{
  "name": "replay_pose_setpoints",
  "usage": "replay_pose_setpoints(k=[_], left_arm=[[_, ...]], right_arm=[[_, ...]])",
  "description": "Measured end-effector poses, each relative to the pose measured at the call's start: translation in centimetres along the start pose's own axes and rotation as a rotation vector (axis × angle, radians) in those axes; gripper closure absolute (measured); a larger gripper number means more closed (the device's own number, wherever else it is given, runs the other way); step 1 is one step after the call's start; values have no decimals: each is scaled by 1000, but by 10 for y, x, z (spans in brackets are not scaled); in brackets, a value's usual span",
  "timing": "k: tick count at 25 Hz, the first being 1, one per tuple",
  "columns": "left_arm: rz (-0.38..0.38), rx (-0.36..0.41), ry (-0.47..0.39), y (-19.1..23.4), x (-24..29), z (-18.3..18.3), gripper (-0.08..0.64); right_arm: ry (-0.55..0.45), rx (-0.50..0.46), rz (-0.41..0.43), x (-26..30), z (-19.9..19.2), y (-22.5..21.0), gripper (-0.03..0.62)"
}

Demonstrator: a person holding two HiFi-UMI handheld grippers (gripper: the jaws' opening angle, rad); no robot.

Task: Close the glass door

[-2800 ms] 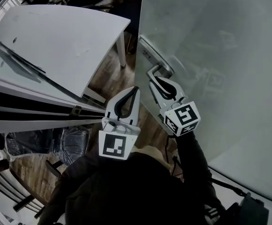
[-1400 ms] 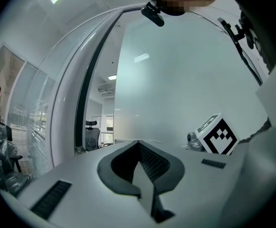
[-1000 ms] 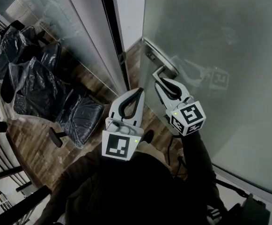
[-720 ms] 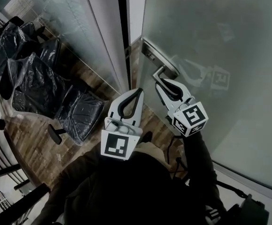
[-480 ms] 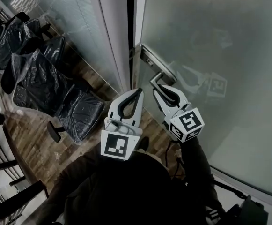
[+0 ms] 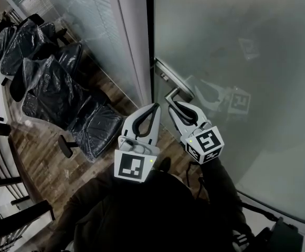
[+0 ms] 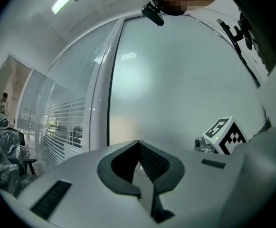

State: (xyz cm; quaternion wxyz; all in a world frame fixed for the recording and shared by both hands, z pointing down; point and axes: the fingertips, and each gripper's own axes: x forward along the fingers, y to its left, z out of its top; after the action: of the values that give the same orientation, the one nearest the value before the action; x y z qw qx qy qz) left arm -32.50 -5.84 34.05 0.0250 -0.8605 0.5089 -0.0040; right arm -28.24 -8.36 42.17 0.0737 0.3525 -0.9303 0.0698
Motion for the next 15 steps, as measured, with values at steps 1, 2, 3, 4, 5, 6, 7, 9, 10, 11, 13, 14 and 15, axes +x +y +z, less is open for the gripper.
replay_pose_setpoints(k=[1, 2, 3, 4, 5, 6, 7, 9, 10, 11, 13, 14, 15], left_arm=[[3, 6, -3, 0, -1, 0, 563], [4, 14, -5, 0, 0, 0, 563], [3, 20, -7, -1, 0, 0, 563], [2, 22, -8, -1, 0, 0, 563], [1, 21, -8, -1, -1, 0, 563], [0, 17, -7, 1, -3, 0, 563], [-1, 14, -7, 3, -6, 0, 563], [-3, 13, -12, 6, -9, 2, 563], [-3, 14, -16, 6, -9, 2, 563], [-5, 16, -18, 5, -8, 2, 563], [-9, 20, -16, 3, -8, 3, 563], [-10, 22, -13, 3, -9, 4, 563], [-10, 24, -10, 3, -9, 4, 563]], right_arm=[[-1, 0, 3, 0, -1, 1, 528], [-1, 0, 6, 1, -3, 1, 529], [-1, 0, 7, 1, -4, 1, 529], [-1, -1, 6, 1, -5, 1, 529], [-1, -3, 4, 2, -5, 1, 529], [0, -5, 1, 3, -4, 4, 529], [2, -8, -1, 5, -3, 6, 529], [3, -10, -3, 7, -3, 10, 529], [3, -10, -3, 8, -4, 10, 529], [3, -10, -2, 8, -4, 10, 531], [3, -13, -2, 7, -4, 10, 531], [5, -14, -2, 7, -3, 10, 531], [6, -15, -1, 7, -2, 11, 531]])
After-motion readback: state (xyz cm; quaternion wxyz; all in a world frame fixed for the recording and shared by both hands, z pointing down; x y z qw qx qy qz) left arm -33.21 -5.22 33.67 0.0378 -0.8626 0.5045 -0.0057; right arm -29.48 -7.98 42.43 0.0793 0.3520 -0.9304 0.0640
